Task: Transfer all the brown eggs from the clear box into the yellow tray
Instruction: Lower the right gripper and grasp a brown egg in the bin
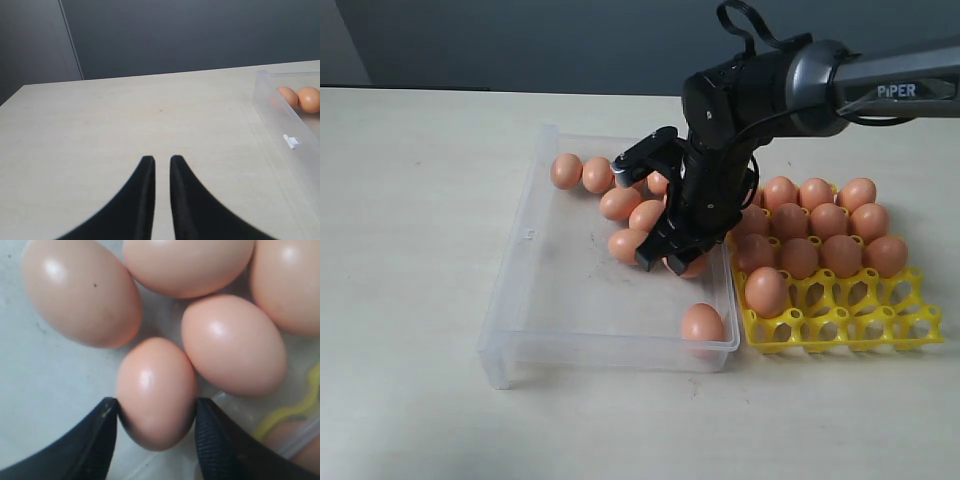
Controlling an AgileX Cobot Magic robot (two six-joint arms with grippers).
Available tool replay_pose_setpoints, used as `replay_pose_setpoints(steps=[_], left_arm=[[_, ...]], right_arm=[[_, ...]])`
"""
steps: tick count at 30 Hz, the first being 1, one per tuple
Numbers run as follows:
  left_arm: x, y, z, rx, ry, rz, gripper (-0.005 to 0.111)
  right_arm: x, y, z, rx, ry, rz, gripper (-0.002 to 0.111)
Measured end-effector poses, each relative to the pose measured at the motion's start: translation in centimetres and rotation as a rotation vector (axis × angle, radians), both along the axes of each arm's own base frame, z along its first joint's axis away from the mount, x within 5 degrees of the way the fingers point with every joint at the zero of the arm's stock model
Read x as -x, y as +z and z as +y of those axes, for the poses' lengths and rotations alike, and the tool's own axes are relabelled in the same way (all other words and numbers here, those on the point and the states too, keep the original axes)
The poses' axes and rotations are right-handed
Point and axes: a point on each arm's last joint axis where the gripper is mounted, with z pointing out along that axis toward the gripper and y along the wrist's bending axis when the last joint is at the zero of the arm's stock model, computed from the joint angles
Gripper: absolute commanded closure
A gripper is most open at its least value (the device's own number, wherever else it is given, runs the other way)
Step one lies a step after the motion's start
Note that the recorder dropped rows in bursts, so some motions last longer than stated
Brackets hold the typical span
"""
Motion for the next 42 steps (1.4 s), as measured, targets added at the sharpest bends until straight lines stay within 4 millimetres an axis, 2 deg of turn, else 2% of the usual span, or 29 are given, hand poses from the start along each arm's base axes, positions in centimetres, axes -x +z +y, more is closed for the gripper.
replay_pose_setpoints(steps=[25, 28, 33, 42], left_arm=[[0.0, 0.0, 0.0, 0.0, 0.0, 0.0, 0.095], [0.0, 0.0, 0.0, 0.0, 0.0, 0.0, 0.095], [0.0, 0.0, 0.0, 0.0, 0.0, 0.0, 0.095], [0.0, 0.0, 0.0, 0.0, 0.0, 0.0, 0.095]], right_arm=[[-0.4, -1.1, 0.3, 0.01, 0.048, 0.007, 0.062], [-0.4, -1.2, 0.3, 0.011, 0.049, 0.01, 0.07], [-0.3, -1.2, 0.4, -0.001, 0.04, 0.017, 0.108], [-0.5, -0.8, 1.1, -0.11, -0.028, 0.006, 0.109]])
